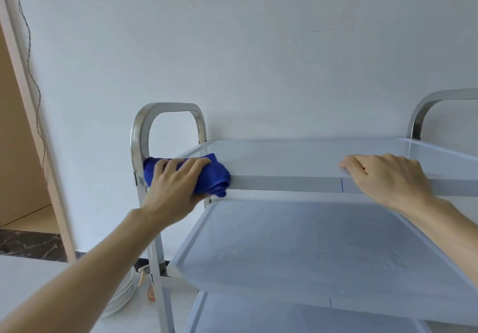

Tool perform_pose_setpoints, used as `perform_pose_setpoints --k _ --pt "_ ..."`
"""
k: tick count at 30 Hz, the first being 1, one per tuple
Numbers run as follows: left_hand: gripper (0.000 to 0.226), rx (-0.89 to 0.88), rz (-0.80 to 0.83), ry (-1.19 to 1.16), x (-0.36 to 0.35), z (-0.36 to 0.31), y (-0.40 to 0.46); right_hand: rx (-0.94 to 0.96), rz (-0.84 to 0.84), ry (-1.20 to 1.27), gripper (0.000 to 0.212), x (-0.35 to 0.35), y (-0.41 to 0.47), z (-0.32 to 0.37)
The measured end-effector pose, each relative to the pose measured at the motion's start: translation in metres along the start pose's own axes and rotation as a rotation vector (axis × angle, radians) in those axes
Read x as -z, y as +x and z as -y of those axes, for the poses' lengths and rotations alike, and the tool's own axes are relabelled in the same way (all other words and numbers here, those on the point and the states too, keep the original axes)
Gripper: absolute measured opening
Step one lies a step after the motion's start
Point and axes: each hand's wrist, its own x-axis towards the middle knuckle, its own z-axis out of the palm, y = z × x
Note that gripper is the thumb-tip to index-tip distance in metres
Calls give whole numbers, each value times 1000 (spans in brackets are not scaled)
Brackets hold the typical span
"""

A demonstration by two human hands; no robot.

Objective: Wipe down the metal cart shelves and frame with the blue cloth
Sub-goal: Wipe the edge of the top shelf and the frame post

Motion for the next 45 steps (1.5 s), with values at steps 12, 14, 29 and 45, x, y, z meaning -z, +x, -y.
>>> perform_pose_setpoints --k 12,14,29,45 --pt "61 -194 -38 52 -3 -23 3 -3 61 44 56 4 -1 -7" --pt "62 -123 -37 66 2 8 -12 -11 50 58 59 4 -2 -6" --pt "54 -34 54 -73 9 23 -18 410 217 192 47 22 -3 167" --pt "5 720 -143 -907 84 49 -1 509 27 155 53 -19 -8 189"
